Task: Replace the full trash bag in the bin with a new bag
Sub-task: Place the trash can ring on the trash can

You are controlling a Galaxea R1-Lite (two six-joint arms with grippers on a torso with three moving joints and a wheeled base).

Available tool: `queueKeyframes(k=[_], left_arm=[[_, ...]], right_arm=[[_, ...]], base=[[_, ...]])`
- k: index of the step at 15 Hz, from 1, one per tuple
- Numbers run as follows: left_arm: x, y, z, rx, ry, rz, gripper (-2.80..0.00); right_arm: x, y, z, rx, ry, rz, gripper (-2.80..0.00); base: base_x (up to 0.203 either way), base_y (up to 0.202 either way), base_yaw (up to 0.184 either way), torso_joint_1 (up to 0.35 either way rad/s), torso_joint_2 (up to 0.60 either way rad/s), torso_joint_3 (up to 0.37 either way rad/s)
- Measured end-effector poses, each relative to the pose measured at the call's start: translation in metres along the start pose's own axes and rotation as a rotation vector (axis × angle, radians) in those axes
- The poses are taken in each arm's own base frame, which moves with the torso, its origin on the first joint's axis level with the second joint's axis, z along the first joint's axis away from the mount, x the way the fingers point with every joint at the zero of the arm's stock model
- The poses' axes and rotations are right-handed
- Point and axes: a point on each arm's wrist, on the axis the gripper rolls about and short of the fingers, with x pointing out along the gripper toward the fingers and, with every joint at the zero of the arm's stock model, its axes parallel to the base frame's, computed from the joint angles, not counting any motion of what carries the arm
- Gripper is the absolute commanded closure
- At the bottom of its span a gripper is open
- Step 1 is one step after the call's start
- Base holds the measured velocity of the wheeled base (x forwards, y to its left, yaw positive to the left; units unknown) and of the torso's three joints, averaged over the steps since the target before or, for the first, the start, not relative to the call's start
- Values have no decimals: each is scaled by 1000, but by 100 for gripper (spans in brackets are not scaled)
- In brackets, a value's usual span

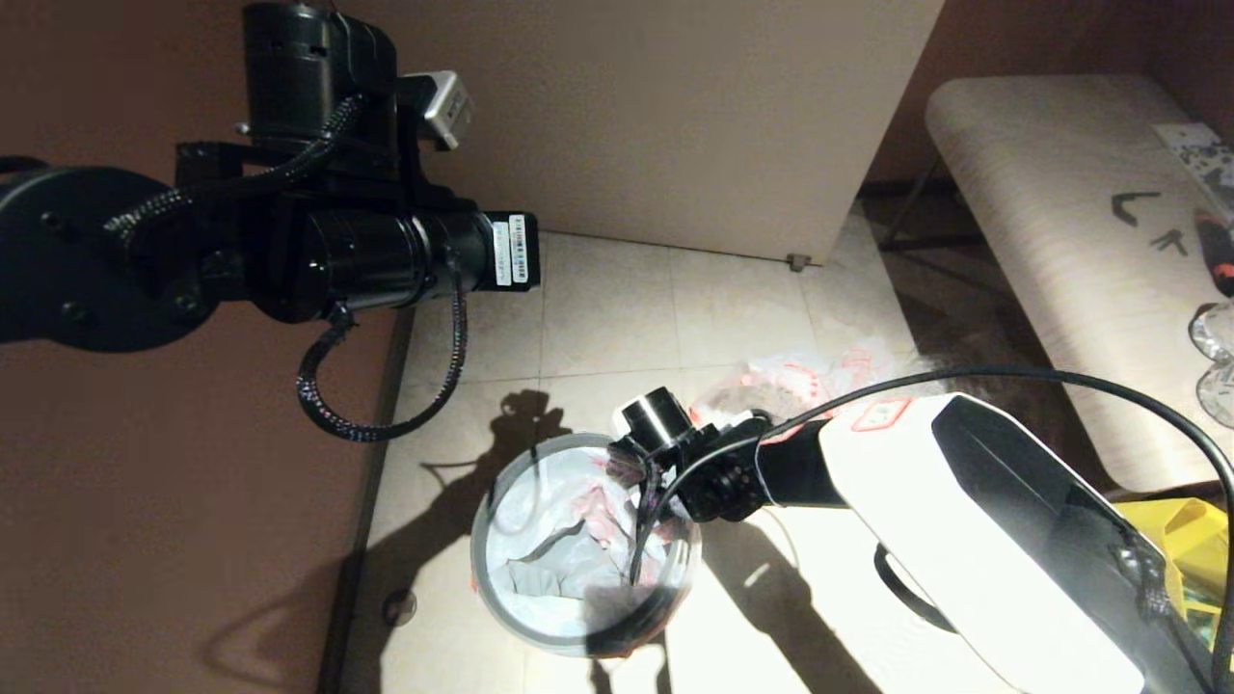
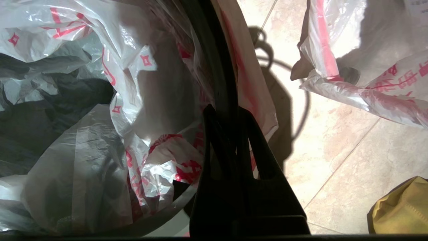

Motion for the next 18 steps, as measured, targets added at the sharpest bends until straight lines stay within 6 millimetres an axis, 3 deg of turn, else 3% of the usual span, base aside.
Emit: queueKeyframes(k=[3, 12, 18], left_arm=[[0, 0, 0, 0, -1, 1, 0], [-3, 1, 1, -2, -6, -1, 0], [-4, 1, 2, -3, -10, -1, 0]], right_arm=[[5, -1, -2, -1, 8, -8, 0], [-6, -4, 0, -2, 4, -74, 0], [2, -4, -4, -10, 14, -79, 0]], base=[[0, 0, 0, 0, 0, 0], [0, 0, 0, 0, 0, 0], [0, 0, 0, 0, 0, 0]])
